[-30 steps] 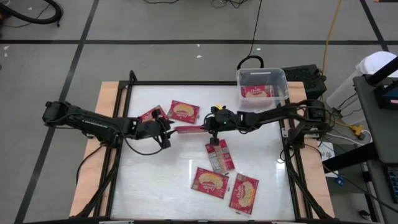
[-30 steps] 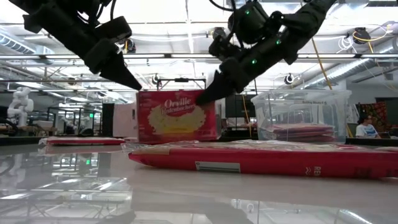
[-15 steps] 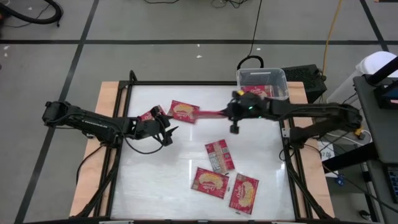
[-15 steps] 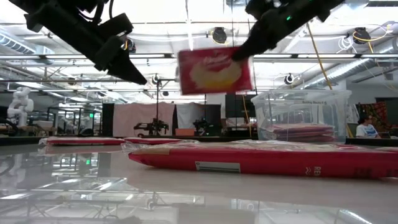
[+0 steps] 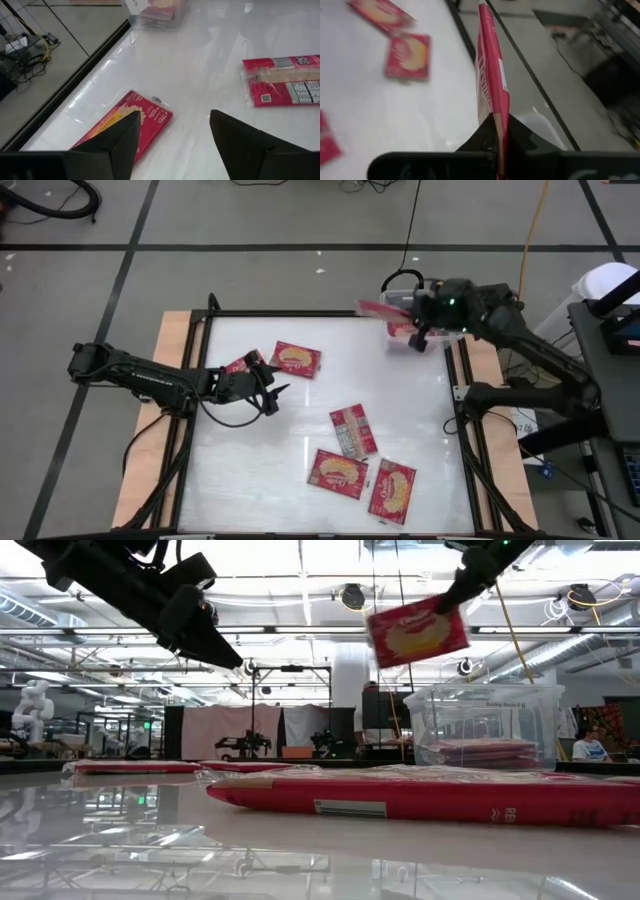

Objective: Sort popcorn bags into baskets
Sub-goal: Put the red popcorn bag into the transparent bin

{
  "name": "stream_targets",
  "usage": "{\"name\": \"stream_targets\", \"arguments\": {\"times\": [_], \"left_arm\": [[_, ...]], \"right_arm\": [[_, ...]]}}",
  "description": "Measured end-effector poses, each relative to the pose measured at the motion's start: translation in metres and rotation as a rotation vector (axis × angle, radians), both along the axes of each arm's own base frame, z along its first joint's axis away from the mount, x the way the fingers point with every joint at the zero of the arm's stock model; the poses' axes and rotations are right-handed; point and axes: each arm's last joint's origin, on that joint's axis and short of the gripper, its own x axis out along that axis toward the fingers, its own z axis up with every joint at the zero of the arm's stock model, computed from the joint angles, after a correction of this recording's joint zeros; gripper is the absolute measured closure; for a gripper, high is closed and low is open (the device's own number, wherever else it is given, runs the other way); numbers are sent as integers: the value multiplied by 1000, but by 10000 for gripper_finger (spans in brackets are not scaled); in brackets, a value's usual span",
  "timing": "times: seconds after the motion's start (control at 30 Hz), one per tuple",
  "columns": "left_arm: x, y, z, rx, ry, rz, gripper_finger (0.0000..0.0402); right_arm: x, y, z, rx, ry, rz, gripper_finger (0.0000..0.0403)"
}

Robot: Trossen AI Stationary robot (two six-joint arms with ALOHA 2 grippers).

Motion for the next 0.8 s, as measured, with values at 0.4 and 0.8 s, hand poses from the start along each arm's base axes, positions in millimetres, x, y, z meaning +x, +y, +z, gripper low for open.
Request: {"name": "stream_targets", "arguments": {"times": [0.4,0.8], "left_arm": [[0,0,-1,-11,1,4,158],[0,0,-1,4,12,-5,158]], "right_arm": [[-42,-35,-6,117,115,-200,403],[-46,-57,-34,290,170,-206,403]]}}
